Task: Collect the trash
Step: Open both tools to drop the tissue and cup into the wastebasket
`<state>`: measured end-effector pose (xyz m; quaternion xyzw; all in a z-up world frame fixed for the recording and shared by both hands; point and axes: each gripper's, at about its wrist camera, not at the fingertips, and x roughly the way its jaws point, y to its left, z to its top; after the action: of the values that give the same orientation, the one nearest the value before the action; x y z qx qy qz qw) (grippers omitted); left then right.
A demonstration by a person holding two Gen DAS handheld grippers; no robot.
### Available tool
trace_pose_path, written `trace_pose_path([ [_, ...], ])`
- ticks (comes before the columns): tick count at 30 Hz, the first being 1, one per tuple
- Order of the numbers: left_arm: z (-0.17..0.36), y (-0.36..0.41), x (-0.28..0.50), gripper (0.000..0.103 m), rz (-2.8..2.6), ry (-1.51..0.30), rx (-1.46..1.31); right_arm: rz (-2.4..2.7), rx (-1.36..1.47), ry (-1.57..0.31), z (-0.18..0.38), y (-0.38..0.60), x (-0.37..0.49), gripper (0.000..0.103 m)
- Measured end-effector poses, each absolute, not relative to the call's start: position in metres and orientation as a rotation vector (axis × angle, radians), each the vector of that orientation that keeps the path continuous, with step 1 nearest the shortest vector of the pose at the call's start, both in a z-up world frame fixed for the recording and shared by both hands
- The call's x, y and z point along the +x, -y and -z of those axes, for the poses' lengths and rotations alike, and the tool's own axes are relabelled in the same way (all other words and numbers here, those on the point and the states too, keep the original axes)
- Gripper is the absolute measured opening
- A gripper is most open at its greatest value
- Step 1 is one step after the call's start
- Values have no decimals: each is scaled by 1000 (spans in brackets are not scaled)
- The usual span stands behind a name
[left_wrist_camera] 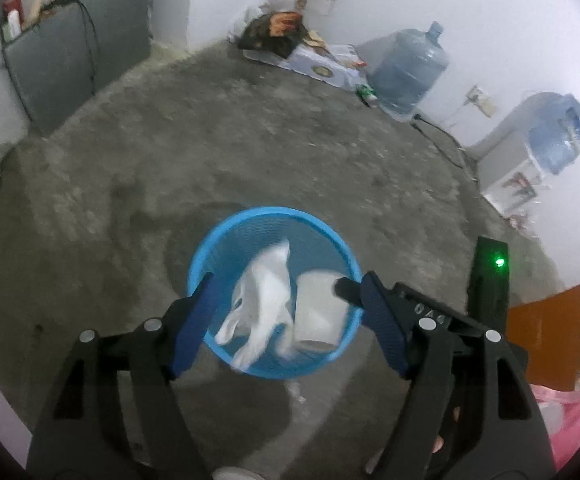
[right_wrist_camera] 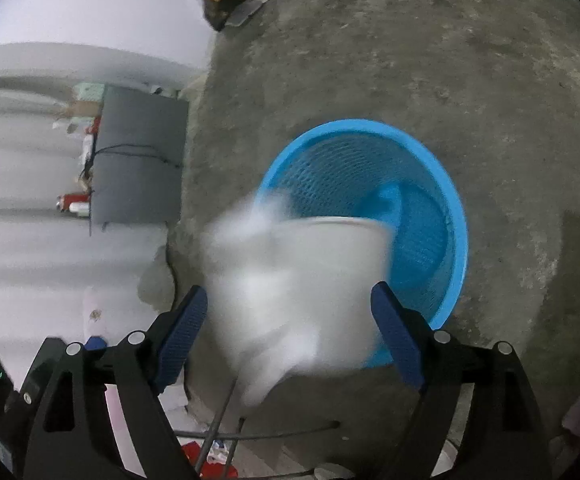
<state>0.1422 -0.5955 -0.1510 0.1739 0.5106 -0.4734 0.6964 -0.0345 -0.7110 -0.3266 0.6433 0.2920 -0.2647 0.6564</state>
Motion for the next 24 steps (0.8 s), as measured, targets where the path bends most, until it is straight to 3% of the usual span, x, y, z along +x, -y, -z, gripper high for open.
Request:
trace_pose_path([
  [4,144,586,149,73,1019,-1154,338,640,1462,-640,328,709,-45,84],
  [9,99,548,152,77,1071,-1073,242,669,1404,-616,303,684,-57,84],
  [16,24,454,135,79,1167,-883,194,745,1141,-614,226,620,-61,90],
  [20,-10,395,128,80,1190,-874,167,770,932,-607,172,579,-52,97],
  [24,-38,335,126,81,1172,-848,136,750,747,-592,125,554,-48,97],
])
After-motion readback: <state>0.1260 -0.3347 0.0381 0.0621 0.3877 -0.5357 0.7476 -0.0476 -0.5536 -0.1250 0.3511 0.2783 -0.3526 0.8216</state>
